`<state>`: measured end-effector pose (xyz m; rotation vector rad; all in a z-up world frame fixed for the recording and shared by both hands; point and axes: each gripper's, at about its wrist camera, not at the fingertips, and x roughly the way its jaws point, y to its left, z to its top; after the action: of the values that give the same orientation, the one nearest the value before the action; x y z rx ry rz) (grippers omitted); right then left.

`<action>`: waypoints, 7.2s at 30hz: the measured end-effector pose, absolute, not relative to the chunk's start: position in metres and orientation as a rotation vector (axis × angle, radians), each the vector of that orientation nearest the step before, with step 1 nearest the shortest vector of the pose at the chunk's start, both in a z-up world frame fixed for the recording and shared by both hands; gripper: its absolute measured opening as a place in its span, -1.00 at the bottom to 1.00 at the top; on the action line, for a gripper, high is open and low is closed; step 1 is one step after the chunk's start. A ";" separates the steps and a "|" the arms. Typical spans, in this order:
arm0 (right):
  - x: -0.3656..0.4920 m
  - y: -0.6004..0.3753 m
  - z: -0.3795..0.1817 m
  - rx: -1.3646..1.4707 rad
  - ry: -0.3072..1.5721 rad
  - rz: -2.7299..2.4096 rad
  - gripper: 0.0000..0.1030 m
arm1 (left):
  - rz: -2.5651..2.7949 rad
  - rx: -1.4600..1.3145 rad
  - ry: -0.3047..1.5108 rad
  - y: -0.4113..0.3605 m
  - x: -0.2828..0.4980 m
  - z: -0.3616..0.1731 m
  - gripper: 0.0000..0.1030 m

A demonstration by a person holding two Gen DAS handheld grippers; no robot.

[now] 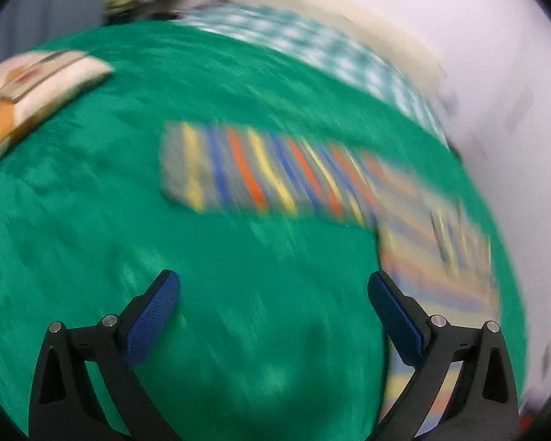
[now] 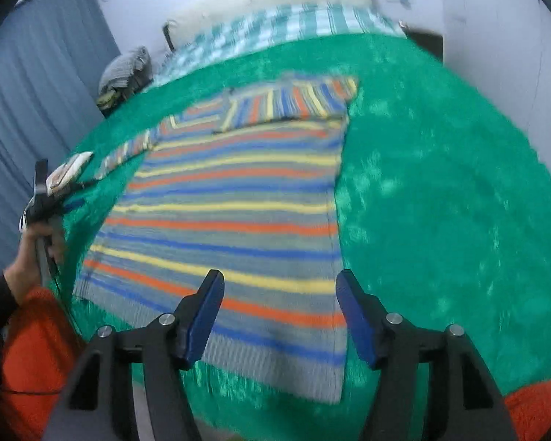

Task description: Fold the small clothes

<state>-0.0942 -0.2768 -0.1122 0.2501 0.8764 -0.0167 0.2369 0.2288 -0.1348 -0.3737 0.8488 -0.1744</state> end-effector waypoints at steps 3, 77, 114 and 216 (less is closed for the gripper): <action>-0.090 -0.272 -0.119 0.227 0.888 0.035 0.23 | -0.040 -0.489 0.930 0.264 0.294 -0.143 0.99; -0.070 -0.251 -0.169 0.276 0.993 0.088 0.23 | -0.298 0.151 1.104 0.016 0.348 -0.175 0.49; -0.074 -0.301 -0.137 0.013 0.802 -0.475 0.99 | -0.087 -0.027 0.952 0.160 0.130 -0.189 1.00; 0.060 -0.392 -0.090 0.703 0.928 0.107 -0.89 | -0.594 -0.262 1.097 0.071 0.293 -0.083 -0.91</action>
<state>0.0603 -0.3917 -0.0901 0.7027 0.9280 0.1071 0.2928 0.0710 -0.0827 -0.2618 1.0970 -0.5942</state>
